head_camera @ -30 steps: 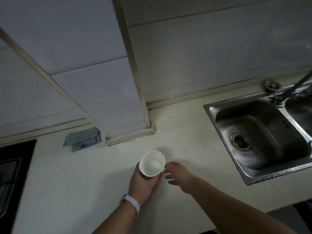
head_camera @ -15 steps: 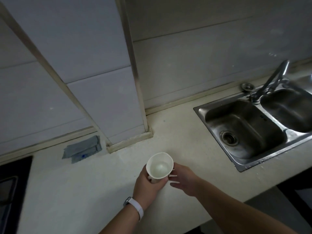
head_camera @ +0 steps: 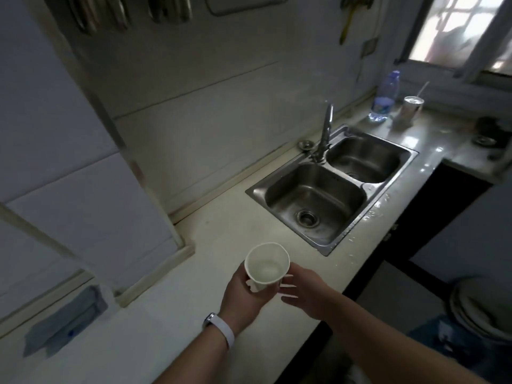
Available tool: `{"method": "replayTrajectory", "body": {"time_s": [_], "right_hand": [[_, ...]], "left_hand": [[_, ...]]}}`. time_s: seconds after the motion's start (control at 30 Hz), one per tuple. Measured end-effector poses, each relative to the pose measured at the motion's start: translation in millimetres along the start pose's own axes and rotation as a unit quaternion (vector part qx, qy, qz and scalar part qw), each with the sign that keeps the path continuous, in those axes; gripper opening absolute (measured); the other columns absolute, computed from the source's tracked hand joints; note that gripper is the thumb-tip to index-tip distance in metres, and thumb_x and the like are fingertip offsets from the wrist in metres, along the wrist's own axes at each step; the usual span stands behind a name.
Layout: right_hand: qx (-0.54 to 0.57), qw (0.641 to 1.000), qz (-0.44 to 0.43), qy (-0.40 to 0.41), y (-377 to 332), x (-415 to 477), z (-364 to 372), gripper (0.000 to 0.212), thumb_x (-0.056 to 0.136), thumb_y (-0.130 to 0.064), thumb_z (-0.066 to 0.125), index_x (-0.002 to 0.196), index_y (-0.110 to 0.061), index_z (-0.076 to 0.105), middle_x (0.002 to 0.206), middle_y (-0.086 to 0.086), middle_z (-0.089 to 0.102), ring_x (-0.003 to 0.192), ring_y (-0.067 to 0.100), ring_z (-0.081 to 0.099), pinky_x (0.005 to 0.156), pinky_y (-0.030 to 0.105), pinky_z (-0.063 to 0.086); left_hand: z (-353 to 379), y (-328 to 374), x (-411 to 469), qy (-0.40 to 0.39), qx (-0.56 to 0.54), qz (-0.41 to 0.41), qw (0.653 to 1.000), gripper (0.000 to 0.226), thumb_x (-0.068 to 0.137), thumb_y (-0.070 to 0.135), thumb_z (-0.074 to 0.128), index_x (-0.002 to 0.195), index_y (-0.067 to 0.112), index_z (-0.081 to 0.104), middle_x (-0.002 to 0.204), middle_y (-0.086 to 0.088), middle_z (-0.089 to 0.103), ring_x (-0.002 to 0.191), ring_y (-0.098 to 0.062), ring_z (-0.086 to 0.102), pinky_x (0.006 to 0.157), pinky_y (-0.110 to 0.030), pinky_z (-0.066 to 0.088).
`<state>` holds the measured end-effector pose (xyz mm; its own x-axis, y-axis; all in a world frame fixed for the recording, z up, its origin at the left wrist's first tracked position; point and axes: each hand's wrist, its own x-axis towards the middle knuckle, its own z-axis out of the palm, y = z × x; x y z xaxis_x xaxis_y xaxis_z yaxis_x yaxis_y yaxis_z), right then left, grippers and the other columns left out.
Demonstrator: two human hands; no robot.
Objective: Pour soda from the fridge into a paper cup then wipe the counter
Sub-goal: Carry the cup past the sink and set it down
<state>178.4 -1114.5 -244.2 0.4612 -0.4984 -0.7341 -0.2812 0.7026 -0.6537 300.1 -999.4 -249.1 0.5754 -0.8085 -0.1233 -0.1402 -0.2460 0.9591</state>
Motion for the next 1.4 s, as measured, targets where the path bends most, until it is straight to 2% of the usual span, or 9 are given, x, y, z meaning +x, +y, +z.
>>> {"method": "replayTrajectory", "body": {"time_s": [0.23, 0.4, 0.57, 0.67, 0.73, 0.97, 1.17, 1.27, 1.4], "right_hand": [[0.072, 0.996, -0.036, 0.032, -23.6, -18.3, -91.5, 0.023, 0.087, -0.038, 0.061, 0.095, -0.017, 0.067, 0.089, 0.006, 0.066, 0.084, 0.020, 0.063, 0.076, 0.032, 0.048], [0.090, 0.993, -0.050, 0.057, -45.6, -38.8, -172.4, 0.020, 0.090, -0.032, 0.055, 0.087, -0.017, 0.067, 0.073, 0.002, 0.069, 0.081, 0.020, 0.063, 0.077, 0.032, 0.043], [0.096, 0.988, -0.088, 0.081, -73.8, -58.6, -282.4, 0.029, 0.088, -0.038, 0.057, 0.101, -0.017, 0.072, 0.099, 0.006, 0.074, 0.097, 0.023, 0.067, 0.086, 0.035, 0.047], [0.106, 0.984, -0.101, 0.097, -90.5, -65.3, -334.5, 0.036, 0.092, -0.042, 0.056, 0.111, -0.015, 0.069, 0.112, 0.009, 0.072, 0.107, 0.025, 0.066, 0.090, 0.038, 0.049], [0.115, 0.982, -0.108, 0.098, -99.7, -71.7, -360.4, 0.036, 0.094, -0.042, 0.053, 0.114, -0.015, 0.067, 0.113, 0.007, 0.070, 0.106, 0.025, 0.065, 0.089, 0.037, 0.050], [0.157, 0.972, -0.136, 0.106, -125.5, -84.1, -420.8, 0.033, 0.095, -0.038, 0.050, 0.112, -0.017, 0.069, 0.112, 0.008, 0.071, 0.107, 0.025, 0.065, 0.087, 0.035, 0.049], [0.181, 0.968, -0.134, 0.111, -158.2, -65.1, -451.3, 0.032, 0.097, -0.037, 0.049, 0.113, -0.016, 0.066, 0.115, 0.010, 0.068, 0.111, 0.027, 0.061, 0.101, 0.042, 0.046], [0.184, 0.967, -0.127, 0.119, -178.0, -43.8, -463.8, 0.028, 0.099, -0.037, 0.046, 0.110, -0.018, 0.064, 0.114, 0.010, 0.066, 0.112, 0.027, 0.059, 0.102, 0.042, 0.045], [0.182, 0.967, -0.111, 0.139, -214.4, -6.7, -485.4, 0.026, 0.099, -0.036, 0.046, 0.107, -0.019, 0.063, 0.117, 0.013, 0.065, 0.112, 0.030, 0.059, 0.098, 0.043, 0.047]], "left_hand": [[86.7, 46.9, 21.6, -0.073, 0.020, 0.035, 0.996, 0.054, 0.066, 0.023, 0.091, 0.110, 0.036, 0.062, 0.100, 0.026, 0.070, 0.091, 0.006, 0.066, 0.072, -0.012, 0.051], [167.0, 76.4, 34.9, -0.115, 0.014, 0.019, 0.993, 0.057, 0.063, 0.025, 0.092, 0.112, 0.032, 0.063, 0.101, 0.012, 0.074, 0.095, -0.006, 0.069, 0.079, -0.026, 0.058], [270.1, 130.0, 50.6, -0.187, 0.011, 0.045, 0.981, 0.058, 0.065, 0.008, 0.090, 0.115, 0.017, 0.062, 0.098, 0.000, 0.075, 0.089, -0.002, 0.069, 0.069, -0.015, 0.052], [319.2, 152.5, 58.3, -0.196, 0.021, 0.063, 0.978, 0.066, 0.060, 0.025, 0.091, 0.119, 0.024, 0.061, 0.109, 0.000, 0.073, 0.103, -0.014, 0.069, 0.079, -0.029, 0.057], [344.4, 163.6, 62.9, -0.199, 0.017, 0.065, 0.978, 0.065, 0.060, 0.025, 0.092, 0.118, 0.029, 0.061, 0.111, 0.001, 0.072, 0.105, -0.016, 0.068, 0.082, -0.032, 0.057], [409.6, 208.6, 78.6, -0.255, -0.013, 0.098, 0.962, 0.058, 0.072, 0.004, 0.084, 0.118, 0.027, 0.058, 0.104, 0.009, 0.072, 0.096, 0.001, 0.067, 0.073, -0.014, 0.052], [446.1, 220.3, 114.5, -0.265, -0.030, 0.102, 0.959, 0.059, 0.073, 0.000, 0.083, 0.117, 0.029, 0.057, 0.106, 0.010, 0.071, 0.098, -0.001, 0.066, 0.076, -0.014, 0.051], [463.2, 222.0, 146.9, -0.265, -0.037, 0.093, 0.959, 0.059, 0.074, -0.003, 0.081, 0.122, 0.022, 0.058, 0.107, 0.004, 0.072, 0.100, -0.006, 0.067, 0.076, -0.018, 0.053], [494.0, 223.8, 194.6, -0.263, -0.081, 0.072, 0.959, 0.056, 0.074, -0.008, 0.078, 0.114, 0.027, 0.059, 0.095, 0.011, 0.074, 0.086, 0.007, 0.067, 0.066, -0.012, 0.052]]}}
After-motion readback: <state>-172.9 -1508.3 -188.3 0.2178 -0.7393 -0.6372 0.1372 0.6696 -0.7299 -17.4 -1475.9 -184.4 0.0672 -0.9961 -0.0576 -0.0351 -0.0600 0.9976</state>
